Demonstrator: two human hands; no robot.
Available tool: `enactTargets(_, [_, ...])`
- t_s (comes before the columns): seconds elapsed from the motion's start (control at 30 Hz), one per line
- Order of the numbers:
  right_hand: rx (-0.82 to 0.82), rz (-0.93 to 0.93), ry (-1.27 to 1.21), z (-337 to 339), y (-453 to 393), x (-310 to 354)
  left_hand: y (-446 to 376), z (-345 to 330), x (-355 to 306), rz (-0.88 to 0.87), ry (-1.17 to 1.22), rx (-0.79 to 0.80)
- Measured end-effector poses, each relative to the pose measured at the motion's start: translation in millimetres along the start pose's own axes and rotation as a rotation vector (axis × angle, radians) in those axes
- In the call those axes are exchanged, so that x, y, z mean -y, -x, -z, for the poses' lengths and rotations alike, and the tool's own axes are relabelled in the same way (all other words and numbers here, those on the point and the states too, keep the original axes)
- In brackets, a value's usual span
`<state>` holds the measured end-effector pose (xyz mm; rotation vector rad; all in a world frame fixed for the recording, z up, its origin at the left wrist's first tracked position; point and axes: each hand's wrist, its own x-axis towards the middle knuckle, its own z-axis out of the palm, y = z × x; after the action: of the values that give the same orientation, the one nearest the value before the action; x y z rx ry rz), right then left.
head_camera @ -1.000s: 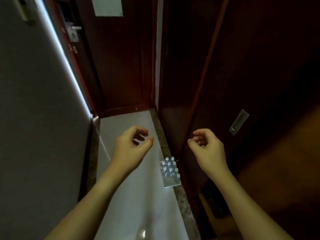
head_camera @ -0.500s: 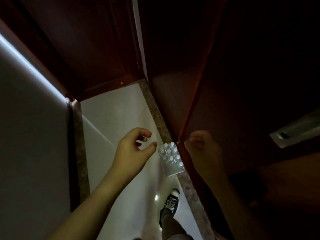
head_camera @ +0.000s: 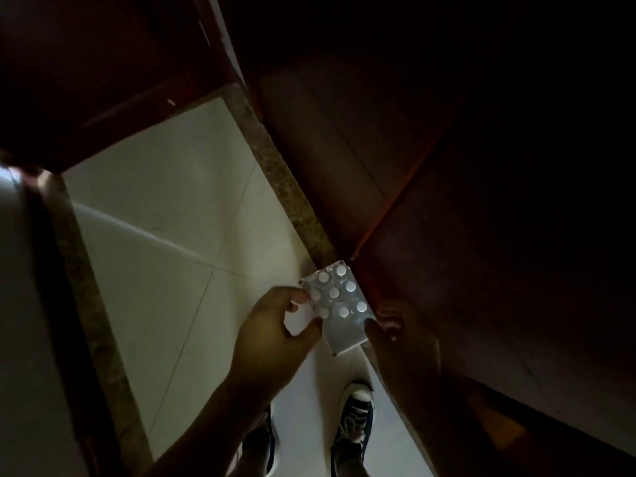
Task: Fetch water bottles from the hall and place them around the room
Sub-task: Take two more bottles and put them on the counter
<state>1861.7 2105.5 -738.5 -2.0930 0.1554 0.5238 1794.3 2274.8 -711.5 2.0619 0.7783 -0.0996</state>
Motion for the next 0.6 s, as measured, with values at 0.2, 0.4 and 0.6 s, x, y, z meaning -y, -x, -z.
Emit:
enactTargets(0.2, [-0.048, -0.181, 0.035, -101.2, -70.8, -140.2, -82.2, -109.2, 136.8, -0.028, -0.209, 0.249])
enactTargets(0.4, [-0.012, -0.217, 0.067, -193.0, -137.9, -259.6, -133.6, -218.5, 262.0, 0.03, -0.228, 0.312])
enactTargets(0.6, [-0.121, -0.138, 0.097, -253.5, -169.6, -336.9, -156.0, -292.2, 335.4, -0.034, -0.199, 0.229])
